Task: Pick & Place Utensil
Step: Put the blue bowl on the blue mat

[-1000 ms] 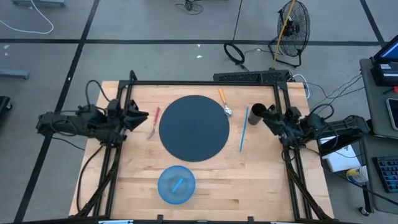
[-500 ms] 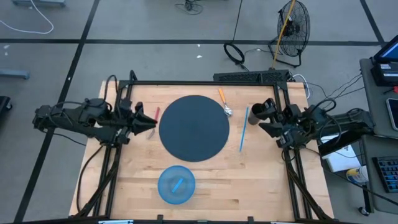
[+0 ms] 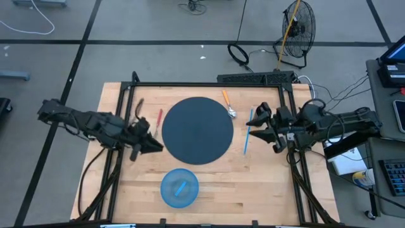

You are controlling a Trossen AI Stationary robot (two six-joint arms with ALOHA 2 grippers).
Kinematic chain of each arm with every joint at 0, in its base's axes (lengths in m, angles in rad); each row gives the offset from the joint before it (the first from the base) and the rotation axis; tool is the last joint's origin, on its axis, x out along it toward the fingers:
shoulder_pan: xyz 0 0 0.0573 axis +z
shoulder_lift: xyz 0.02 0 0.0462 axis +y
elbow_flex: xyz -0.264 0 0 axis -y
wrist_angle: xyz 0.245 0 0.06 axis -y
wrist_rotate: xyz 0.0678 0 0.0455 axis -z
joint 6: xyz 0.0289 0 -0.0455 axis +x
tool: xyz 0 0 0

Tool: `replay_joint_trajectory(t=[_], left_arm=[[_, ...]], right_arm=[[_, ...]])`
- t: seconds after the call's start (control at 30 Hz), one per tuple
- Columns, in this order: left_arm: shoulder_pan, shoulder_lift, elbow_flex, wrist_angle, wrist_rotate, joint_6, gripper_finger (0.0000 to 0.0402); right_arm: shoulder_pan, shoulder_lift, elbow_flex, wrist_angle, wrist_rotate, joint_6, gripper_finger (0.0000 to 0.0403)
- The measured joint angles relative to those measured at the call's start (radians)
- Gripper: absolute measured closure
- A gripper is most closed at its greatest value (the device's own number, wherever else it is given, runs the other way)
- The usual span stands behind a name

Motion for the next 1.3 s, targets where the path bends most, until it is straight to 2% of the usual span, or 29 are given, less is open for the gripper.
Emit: replay_joint_trajectory(t=[0.27,0.5,0.67,0.83,0.97,1.1,1.3], left_arm=[[-0.136,0.118,0.000,-0.090,-0.043,-0.185,0.0309],[-0.234,0.247,0.000,-0.177,-0.128,-0.306,0.0309],[-0.269,0.350,0.000,-0.177,-0.170,-0.299,0.0309],[-0.291,0.418,0.000,-0.172,-0.170,-0.215,0.0309],[-0.298,0.432,0.000,-0.151,-0.174,-0.125,0.0309],[-0.294,0.432,0.000,-0.151,-0.199,-0.107,0.0309],[-0.244,0.459,0.000,-0.141,-0.173,-0.048,0.0309]], right_arm=[[0.000,-0.034,0.000,-0.112,0.078,-0.030,0.0248],[0.000,-0.042,0.000,-0.139,0.082,-0.071,0.0248],[0.000,-0.043,0.000,-0.185,0.108,-0.075,0.0248],[-0.001,-0.043,0.000,-0.194,0.110,-0.075,0.0248],[-0.001,-0.044,0.000,-0.196,0.110,-0.075,0.0248],[-0.001,-0.044,0.000,-0.197,0.110,-0.075,0.0248],[-0.001,-0.042,0.000,-0.220,0.110,-0.075,0.0248]])
